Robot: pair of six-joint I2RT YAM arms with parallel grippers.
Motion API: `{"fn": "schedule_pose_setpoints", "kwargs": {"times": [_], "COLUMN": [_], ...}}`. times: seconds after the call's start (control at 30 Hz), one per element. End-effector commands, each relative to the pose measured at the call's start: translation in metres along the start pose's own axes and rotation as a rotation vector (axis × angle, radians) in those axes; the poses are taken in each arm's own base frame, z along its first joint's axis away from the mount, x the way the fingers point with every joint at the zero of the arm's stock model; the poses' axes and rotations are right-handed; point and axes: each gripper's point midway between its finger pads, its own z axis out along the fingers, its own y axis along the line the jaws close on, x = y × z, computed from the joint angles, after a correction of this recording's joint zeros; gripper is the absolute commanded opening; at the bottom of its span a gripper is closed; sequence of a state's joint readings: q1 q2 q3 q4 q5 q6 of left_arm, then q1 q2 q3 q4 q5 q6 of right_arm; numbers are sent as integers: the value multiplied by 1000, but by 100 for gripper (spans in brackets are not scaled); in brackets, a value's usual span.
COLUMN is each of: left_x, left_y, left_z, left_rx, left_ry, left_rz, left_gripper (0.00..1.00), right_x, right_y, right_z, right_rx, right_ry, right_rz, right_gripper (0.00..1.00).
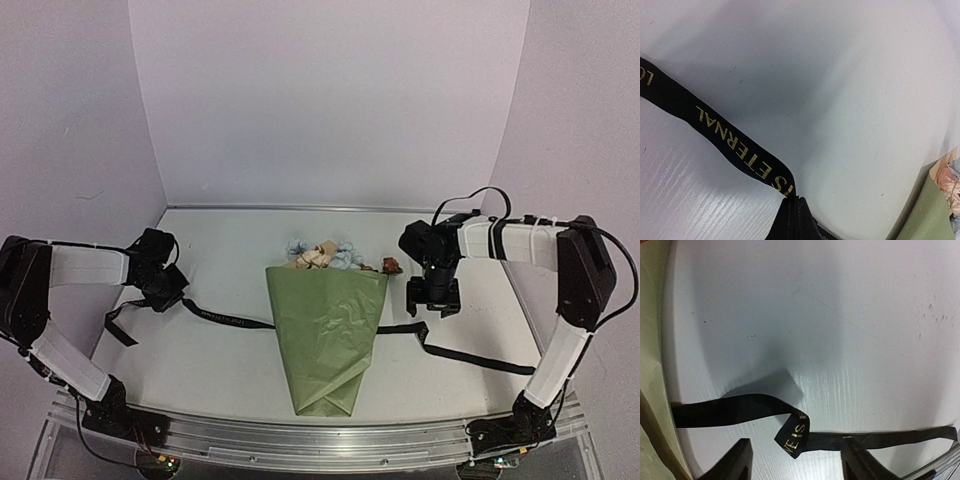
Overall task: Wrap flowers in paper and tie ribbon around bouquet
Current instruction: Adjust the ribbon at the center of the board, then pick up the right side of the ribbon from the corner of the board.
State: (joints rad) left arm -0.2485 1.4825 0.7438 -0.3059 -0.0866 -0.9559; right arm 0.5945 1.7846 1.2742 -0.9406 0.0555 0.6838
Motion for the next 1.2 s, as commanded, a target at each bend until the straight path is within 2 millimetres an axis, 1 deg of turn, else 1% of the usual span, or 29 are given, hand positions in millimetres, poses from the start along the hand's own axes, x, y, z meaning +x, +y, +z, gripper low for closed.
{"fn": "schedule_pose_setpoints", "kwargs": {"times": [0.0,0.03,0.1,0.17,0.23,0.33,0.4,0.5,0.53,0.6,0.67,0.77,0.87,1.0,1.13,1.17], "left_x": [0,0,2,1,5,8,8,7,7,7,7,7,8,7,7,7], "left_y": [-20,-21,-23,-25,-28,-31,-33,-35,-36,-37,-38,-40,-41,-41,-41,-41], "left_z": [-14,-16,-18,-19,-20,-20,-20,-22,-23,-25,-26,-26,-25,-25,-25,-26], "left_rx": [108,114,130,136,154,171,182,194,199,208,213,216,220,221,219,220], "left_ry": [-3,0,9,8,26,43,47,47,46,46,45,48,52,50,53,52], "left_rz": [66,70,75,75,73,70,68,67,66,63,63,65,66,63,62,62], "left_gripper": [0,0,0,0,0,0,0,0,0,0,0,0,0,0,0,0], "right_x": [7,11,22,32,47,64,80,95,98,102,102,95,88,91,95,96], "right_y": [-29,-36,-54,-77,-101,-131,-153,-176,-180,-185,-182,-178,-179,-184,-189,-190], "right_z": [-30,-31,-29,-25,-16,-9,0,8,11,17,26,40,54,68,75,77], "right_rx": [12,19,42,77,117,150,183,206,213,209,187,139,109,118,149,160], "right_ry": [-78,-86,-98,-116,-117,-138,-137,-136,-131,-100,-57,-42,-53,-28,-14,-10], "right_rz": [54,85,158,282,391,546,642,766,794,864,914,1005,1080,1154,1182,1185], "right_gripper": [80,83,84,85,86,87,87,87,88,90,92,94,95,93,88,85]}}
